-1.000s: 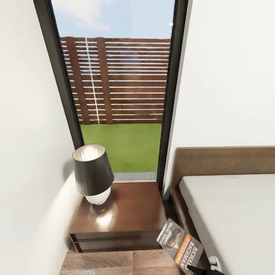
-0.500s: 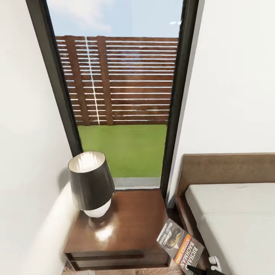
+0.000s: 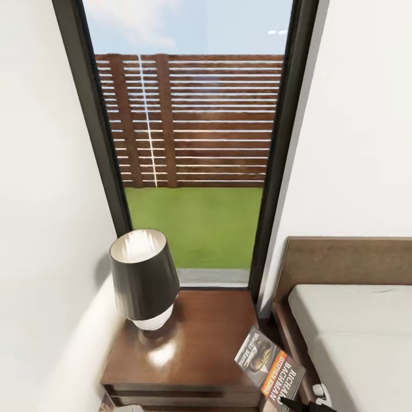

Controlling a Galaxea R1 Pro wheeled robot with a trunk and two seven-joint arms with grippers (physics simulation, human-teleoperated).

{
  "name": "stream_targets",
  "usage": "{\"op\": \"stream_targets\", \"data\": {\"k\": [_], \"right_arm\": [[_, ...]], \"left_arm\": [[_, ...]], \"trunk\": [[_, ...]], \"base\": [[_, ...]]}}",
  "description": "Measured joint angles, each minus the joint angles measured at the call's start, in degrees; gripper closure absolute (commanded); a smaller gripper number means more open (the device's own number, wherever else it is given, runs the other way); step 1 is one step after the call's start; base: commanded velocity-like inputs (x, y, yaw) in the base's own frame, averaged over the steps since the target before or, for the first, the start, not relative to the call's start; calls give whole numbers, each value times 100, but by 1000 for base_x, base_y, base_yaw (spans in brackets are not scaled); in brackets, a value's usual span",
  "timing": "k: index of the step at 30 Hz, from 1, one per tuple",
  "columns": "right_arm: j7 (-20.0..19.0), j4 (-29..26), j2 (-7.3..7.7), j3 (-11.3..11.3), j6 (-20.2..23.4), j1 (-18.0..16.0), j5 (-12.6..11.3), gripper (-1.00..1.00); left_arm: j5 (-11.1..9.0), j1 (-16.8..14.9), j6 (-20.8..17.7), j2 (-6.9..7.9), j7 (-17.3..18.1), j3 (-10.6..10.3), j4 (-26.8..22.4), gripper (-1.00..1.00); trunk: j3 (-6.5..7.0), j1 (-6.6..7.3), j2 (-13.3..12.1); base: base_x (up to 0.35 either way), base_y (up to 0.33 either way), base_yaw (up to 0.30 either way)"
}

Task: In the bedroom, move the book from the bed onto either nightstand, and place the two sandals side by side next to the bed.

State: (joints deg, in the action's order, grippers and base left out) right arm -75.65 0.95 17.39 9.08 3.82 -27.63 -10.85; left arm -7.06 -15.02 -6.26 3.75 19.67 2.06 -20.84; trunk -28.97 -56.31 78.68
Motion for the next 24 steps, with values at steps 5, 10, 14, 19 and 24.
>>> {"op": "stream_targets", "data": {"k": [5, 10, 14, 19, 24], "right_arm": [[-1, 1, 0, -5, 0, 0, 1, 100], [3, 1, 0, 7, 0, 0, 2, 100], [4, 1, 0, -13, 0, 0, -1, 100], [3, 2, 0, -4, 0, 0, -2, 100], [3, 7, 0, -7, 0, 0, -3, 100]], "left_arm": [[0, 0, 0, 3, -1, -1, 0, -100], [0, 0, 0, 2, 0, 1, 0, -100], [0, 0, 0, 3, -1, 1, 0, -100], [0, 0, 0, 4, -1, 1, 0, -100], [0, 0, 0, 4, -1, 1, 0, -100]], "trunk": [[0, 0, 0], [0, -2, 0], [0, -1, 0], [0, 0, 0], [0, 0, 0]], "base": [[320, 0, 2], [171, 0, 0], [126, 0, 0], [289, 0, 0], [323, 0, 0]]}}
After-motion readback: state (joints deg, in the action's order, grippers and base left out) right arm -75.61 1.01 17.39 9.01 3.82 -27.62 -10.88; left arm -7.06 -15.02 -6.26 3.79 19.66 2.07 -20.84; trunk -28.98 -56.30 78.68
